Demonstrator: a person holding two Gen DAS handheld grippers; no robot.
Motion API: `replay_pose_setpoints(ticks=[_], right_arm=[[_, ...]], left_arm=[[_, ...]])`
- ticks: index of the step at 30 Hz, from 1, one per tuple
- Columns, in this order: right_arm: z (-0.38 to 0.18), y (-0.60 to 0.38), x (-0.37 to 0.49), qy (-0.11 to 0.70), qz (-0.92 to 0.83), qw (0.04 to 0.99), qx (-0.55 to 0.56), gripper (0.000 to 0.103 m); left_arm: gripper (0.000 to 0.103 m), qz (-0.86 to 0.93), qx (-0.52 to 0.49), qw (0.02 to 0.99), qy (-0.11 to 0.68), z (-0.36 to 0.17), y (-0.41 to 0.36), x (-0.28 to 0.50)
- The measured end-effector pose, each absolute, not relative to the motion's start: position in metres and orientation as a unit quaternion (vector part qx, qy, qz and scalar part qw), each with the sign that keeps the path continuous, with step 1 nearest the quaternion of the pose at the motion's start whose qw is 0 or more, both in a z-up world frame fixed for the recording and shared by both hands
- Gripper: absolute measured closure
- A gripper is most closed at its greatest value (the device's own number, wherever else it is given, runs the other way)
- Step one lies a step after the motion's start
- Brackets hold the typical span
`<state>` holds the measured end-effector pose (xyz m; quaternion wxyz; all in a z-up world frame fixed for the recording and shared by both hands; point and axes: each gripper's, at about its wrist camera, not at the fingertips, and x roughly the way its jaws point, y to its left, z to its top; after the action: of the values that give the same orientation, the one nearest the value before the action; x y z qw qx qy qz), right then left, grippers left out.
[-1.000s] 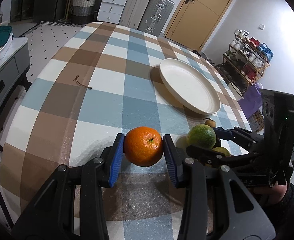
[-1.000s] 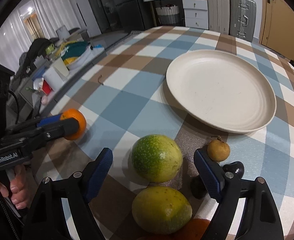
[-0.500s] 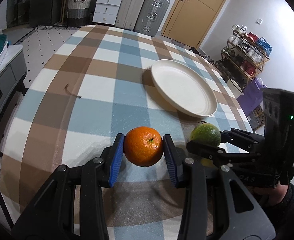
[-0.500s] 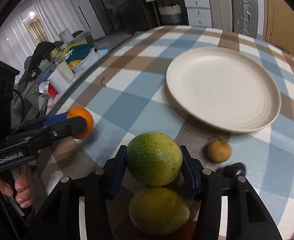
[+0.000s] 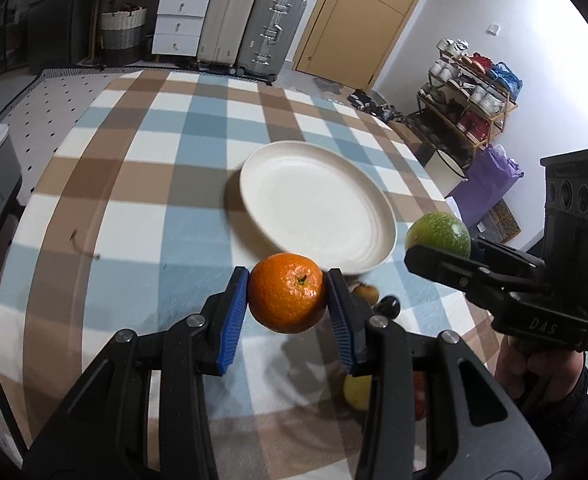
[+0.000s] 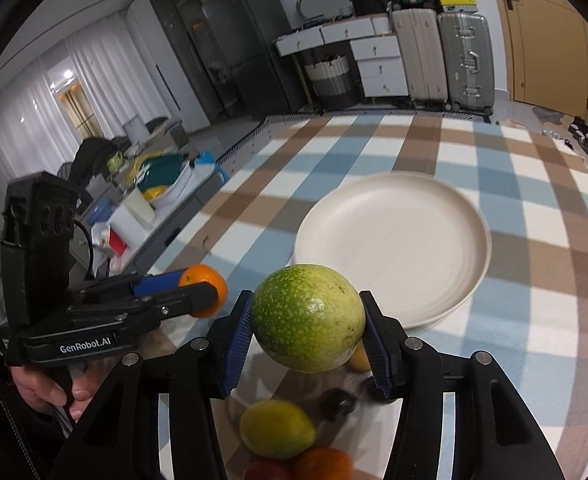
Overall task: Organize fruits
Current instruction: 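Carry both fruits over the cream plate and open both grippers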
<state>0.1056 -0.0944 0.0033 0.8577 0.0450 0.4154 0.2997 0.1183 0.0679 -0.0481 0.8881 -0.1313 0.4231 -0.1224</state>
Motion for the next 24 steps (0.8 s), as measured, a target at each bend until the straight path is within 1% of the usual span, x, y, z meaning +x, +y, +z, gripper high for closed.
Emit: replay_pose_setpoints(ticks=[13,24], right_arm=[[0.011,-0.118,0.151,0.401,0.294,0.865,0.063,0.051],[-0.014,-0.123,0.19,0.421,0.292,0.856,0.072,0.051]], left_arm=[[0.067,-0.149,-0.113,0.882,0.432,-0.04,0.038,0.177],[0.067,-0.161,-0.109,0.866,0.461,-0.064,0.017,0.239]])
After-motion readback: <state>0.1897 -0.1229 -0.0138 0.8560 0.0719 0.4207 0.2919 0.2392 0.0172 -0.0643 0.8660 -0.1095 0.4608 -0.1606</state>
